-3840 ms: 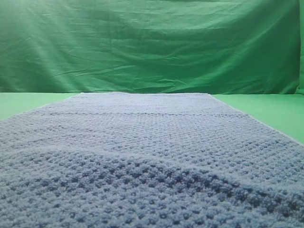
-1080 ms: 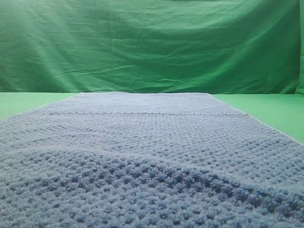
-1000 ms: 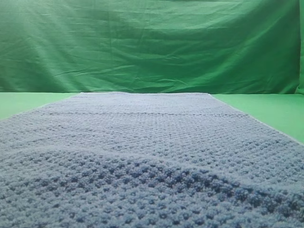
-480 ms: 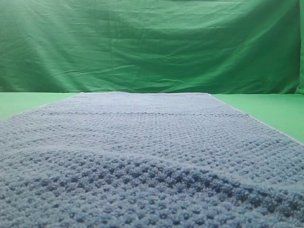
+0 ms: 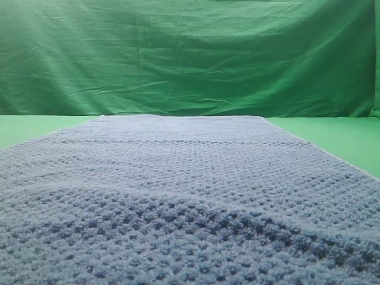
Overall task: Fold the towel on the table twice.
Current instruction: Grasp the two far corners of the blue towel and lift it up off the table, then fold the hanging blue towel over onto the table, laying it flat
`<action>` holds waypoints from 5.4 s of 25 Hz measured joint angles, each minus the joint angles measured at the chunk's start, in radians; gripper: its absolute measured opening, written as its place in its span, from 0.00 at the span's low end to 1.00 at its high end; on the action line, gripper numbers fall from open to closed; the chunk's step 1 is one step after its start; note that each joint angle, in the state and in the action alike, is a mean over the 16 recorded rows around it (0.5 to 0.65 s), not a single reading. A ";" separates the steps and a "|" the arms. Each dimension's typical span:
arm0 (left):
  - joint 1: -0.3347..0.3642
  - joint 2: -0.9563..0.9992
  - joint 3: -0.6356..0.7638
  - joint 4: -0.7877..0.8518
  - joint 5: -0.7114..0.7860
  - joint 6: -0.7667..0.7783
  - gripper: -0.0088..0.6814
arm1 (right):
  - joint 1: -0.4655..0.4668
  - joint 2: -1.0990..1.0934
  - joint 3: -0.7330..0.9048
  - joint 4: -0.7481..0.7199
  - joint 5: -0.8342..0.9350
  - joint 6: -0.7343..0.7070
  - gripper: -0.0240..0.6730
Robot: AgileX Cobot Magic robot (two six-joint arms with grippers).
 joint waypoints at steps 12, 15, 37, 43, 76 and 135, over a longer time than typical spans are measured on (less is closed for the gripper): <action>0.000 0.477 -0.302 0.136 0.070 -0.059 0.02 | 0.048 0.488 -0.250 -0.004 -0.003 0.027 0.08; 0.000 0.556 -0.348 0.151 0.070 -0.073 0.08 | 0.052 0.584 -0.310 -0.004 -0.010 0.029 0.17; 0.000 0.739 -0.422 0.033 0.017 -0.079 0.94 | 0.052 0.804 -0.411 -0.002 -0.046 0.031 0.96; 0.000 0.762 -0.424 0.031 0.007 -0.079 0.94 | 0.052 0.833 -0.415 -0.001 -0.055 0.032 0.96; 0.001 0.803 -0.522 0.006 0.184 -0.041 0.01 | 0.052 0.833 -0.473 -0.032 -0.032 0.030 0.03; 0.001 0.562 -0.850 -0.708 -0.316 0.485 0.01 | -0.063 0.727 -1.143 0.102 -0.260 -0.102 0.03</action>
